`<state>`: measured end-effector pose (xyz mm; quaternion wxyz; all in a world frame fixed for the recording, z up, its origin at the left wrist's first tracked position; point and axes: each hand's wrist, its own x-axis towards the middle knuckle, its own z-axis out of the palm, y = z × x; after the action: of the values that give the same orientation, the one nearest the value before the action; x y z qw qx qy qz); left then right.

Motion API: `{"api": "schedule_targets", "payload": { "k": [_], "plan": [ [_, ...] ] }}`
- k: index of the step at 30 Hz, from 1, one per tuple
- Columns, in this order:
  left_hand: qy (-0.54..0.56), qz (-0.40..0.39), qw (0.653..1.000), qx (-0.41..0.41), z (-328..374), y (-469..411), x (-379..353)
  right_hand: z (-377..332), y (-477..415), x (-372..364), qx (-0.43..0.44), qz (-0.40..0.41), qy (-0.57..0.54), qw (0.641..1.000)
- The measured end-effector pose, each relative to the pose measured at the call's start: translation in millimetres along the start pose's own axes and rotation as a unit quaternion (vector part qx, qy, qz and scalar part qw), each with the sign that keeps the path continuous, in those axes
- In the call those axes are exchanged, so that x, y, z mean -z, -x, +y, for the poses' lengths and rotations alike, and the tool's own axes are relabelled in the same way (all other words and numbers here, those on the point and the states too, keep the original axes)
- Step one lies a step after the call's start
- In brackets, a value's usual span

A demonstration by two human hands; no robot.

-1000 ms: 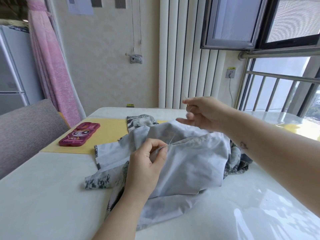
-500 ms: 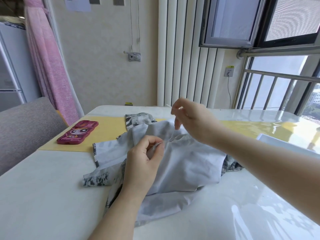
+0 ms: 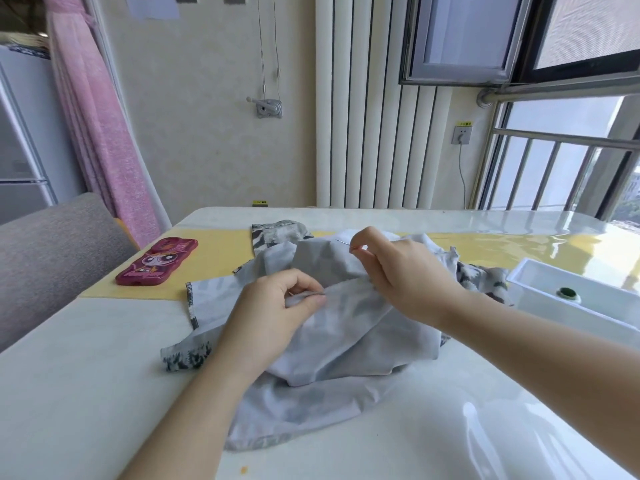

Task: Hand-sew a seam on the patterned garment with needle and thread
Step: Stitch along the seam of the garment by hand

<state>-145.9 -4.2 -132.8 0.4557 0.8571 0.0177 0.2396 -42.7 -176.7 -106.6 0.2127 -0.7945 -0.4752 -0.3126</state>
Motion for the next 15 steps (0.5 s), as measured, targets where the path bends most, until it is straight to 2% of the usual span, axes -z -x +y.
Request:
{"api": "schedule_targets", "payload": {
  "k": [3,7,15],
  "plan": [
    [-0.079,-0.026,0.997,-0.004,8.0,-2.4,6.5,-3.1,3.8,4.0,0.020,0.015,0.005,1.000],
    [-0.162,-0.025,0.987,-0.007,24.1,-0.4,12.0,-6.1,4.8,8.8,0.005,0.044,-0.003,0.999],
    [-0.179,-0.036,0.983,0.004,38.2,13.5,16.9,-7.9,15.2,10.8,0.007,0.094,-0.038,0.995]
  ]
}}
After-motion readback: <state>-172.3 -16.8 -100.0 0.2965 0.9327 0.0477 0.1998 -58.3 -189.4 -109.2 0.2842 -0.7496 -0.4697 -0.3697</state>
